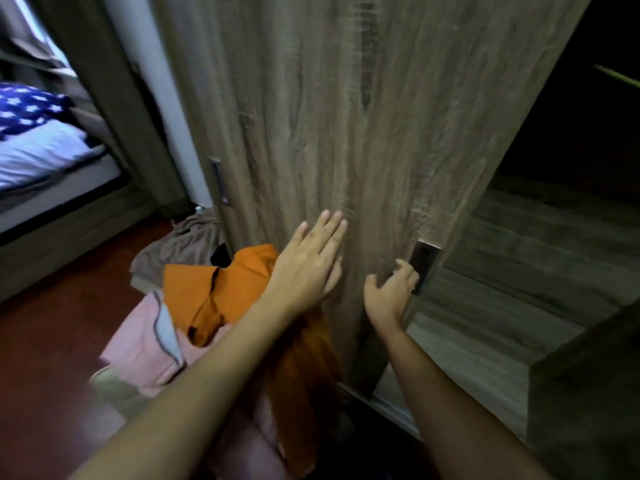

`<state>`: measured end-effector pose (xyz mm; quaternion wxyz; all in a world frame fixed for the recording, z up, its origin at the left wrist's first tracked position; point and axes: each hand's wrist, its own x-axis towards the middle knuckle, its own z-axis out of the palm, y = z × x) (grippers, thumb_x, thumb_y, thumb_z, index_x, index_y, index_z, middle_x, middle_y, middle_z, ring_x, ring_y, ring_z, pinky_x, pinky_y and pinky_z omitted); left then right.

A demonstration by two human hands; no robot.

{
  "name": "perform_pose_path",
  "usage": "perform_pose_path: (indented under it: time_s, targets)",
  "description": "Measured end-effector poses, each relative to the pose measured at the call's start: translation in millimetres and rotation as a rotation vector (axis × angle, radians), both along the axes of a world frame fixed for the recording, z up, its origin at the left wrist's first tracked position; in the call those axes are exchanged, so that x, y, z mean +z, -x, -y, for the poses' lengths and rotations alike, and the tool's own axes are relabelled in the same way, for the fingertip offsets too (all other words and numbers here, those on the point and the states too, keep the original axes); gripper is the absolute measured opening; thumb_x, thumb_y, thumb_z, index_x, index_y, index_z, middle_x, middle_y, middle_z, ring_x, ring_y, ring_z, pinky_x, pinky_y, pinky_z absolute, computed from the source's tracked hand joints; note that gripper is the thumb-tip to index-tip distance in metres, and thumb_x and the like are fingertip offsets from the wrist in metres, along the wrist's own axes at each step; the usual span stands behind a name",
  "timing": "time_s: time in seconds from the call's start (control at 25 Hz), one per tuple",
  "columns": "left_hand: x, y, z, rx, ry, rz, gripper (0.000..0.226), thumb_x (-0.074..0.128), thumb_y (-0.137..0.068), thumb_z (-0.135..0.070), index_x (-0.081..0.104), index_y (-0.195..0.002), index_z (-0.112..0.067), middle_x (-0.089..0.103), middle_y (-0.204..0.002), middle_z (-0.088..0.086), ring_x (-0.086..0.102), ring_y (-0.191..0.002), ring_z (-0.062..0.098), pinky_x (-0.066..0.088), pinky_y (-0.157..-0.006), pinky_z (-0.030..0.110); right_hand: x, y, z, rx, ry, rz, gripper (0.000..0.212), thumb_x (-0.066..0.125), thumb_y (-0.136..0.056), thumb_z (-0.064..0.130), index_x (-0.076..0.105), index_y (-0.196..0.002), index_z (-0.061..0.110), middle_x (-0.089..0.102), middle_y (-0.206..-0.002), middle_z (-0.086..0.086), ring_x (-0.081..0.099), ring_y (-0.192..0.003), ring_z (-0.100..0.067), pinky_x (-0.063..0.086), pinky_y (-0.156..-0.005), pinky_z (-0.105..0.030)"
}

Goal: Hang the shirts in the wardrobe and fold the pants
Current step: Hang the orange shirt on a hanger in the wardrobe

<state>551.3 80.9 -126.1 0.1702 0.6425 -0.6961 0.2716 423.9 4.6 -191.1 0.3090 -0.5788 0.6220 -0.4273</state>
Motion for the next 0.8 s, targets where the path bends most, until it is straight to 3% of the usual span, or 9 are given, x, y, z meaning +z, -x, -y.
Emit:
perform_pose_path:
  time_s: [0.08, 0.16, 0.32, 0.44, 0.52, 0.6, 0.68, 0.8]
  targets:
    - [-16.4, -20.1, -50.3, 0.131, 0.033, -0.126, 0.052, 0.042, -0.085, -0.027, 0.053, -0.129, -0.002, 0.052, -0.137, 0.016, 0.048, -0.128, 0.032, 0.039, -0.102, 0.044, 12.5, -21.3, -5.6, 0.21, 0.127, 0.037, 0.03, 0.06, -0.081, 0.004, 0.055, -0.111, -0.001, 0.051, -0.115, -0.02, 0.058, -0.102, -0.032, 0.045, -0.092, -0.03]
    - [-32.3, -46.1, -85.7, 0.326, 0.023, -0.243, 0.053, 0.041, -0.086, -0.031, 0.056, -0.126, 0.0, 0.053, -0.134, 0.019, 0.048, -0.127, 0.035, 0.036, -0.103, 0.046, 32.4, -52.4, -6.3, 0.497, 0.085, -0.067, 0.028, 0.058, -0.089, 0.016, 0.058, -0.112, 0.0, 0.054, -0.116, -0.021, 0.058, -0.106, -0.033, 0.041, -0.091, -0.023]
    - [-47.2, -86.0, -121.1, 0.654, -0.221, -0.584, 0.076, 0.023, -0.085, -0.052, 0.047, -0.133, 0.002, 0.046, -0.139, 0.025, 0.039, -0.131, 0.042, 0.035, -0.105, 0.052, 53.9, -128.8, -4.4, 0.882, -0.134, -0.435, 0.068, 0.048, -0.09, 0.051, 0.035, -0.14, 0.006, 0.043, -0.142, -0.019, 0.04, -0.132, -0.034, 0.032, -0.109, -0.037]
    - [-50.1, -90.4, -126.4, 0.683, -0.23, -0.663, 0.062, 0.033, -0.089, -0.049, 0.053, -0.125, -0.004, 0.058, -0.123, 0.023, 0.054, -0.114, 0.039, 0.045, -0.09, 0.043, 46.5, -155.7, -5.0, 1.034, -0.079, -0.749, 0.054, 0.056, -0.088, 0.043, 0.05, -0.132, 0.011, 0.053, -0.136, -0.014, 0.048, -0.126, -0.031, 0.039, -0.105, -0.037]
    - [-49.5, -93.3, -127.5, 0.618, -0.074, -0.752, 0.034, 0.048, -0.092, -0.031, 0.061, -0.112, -0.007, 0.065, -0.107, 0.018, 0.06, -0.098, 0.035, 0.044, -0.076, 0.036, 39.7, -154.1, -7.9, 0.981, 0.087, -0.709, 0.034, 0.059, -0.087, 0.036, 0.064, -0.114, 0.016, 0.061, -0.123, -0.012, 0.055, -0.115, -0.03, 0.044, -0.099, -0.039]
    - [-44.0, -95.3, -131.3, 0.603, 0.086, -0.892, 0.015, 0.052, -0.092, -0.019, 0.06, -0.096, -0.006, 0.065, -0.092, 0.017, 0.06, -0.084, 0.032, 0.034, -0.064, 0.031, 40.0, -142.8, -15.5, 0.899, 0.251, -0.508, 0.024, 0.059, -0.087, 0.031, 0.065, -0.104, 0.015, 0.06, -0.111, -0.013, 0.055, -0.106, -0.03, 0.045, -0.093, -0.041]
    - [-30.3, -91.2, -136.5, 0.635, 0.251, -1.038, 0.012, 0.048, -0.095, -0.017, 0.052, -0.089, -0.007, 0.061, -0.083, 0.015, 0.053, -0.075, 0.026, 0.028, -0.062, 0.03, 48.3, -125.4, -19.2, 0.892, 0.363, -0.366, 0.021, 0.058, -0.089, 0.027, 0.062, -0.101, 0.01, 0.059, -0.102, -0.014, 0.056, -0.099, -0.03, 0.043, -0.085, -0.034]
    - [6.7, -70.4, -141.7, 0.584, 0.526, -1.232, 0.012, 0.04, -0.099, -0.018, 0.046, -0.091, -0.011, 0.056, -0.08, 0.006, 0.049, -0.072, 0.019, 0.029, -0.063, 0.026, 72.2, -94.9, -20.5, 0.879, 0.451, -0.37, 0.023, 0.055, -0.092, 0.026, 0.062, -0.101, 0.006, 0.06, -0.101, -0.014, 0.057, -0.097, -0.027, 0.04, -0.084, -0.03]
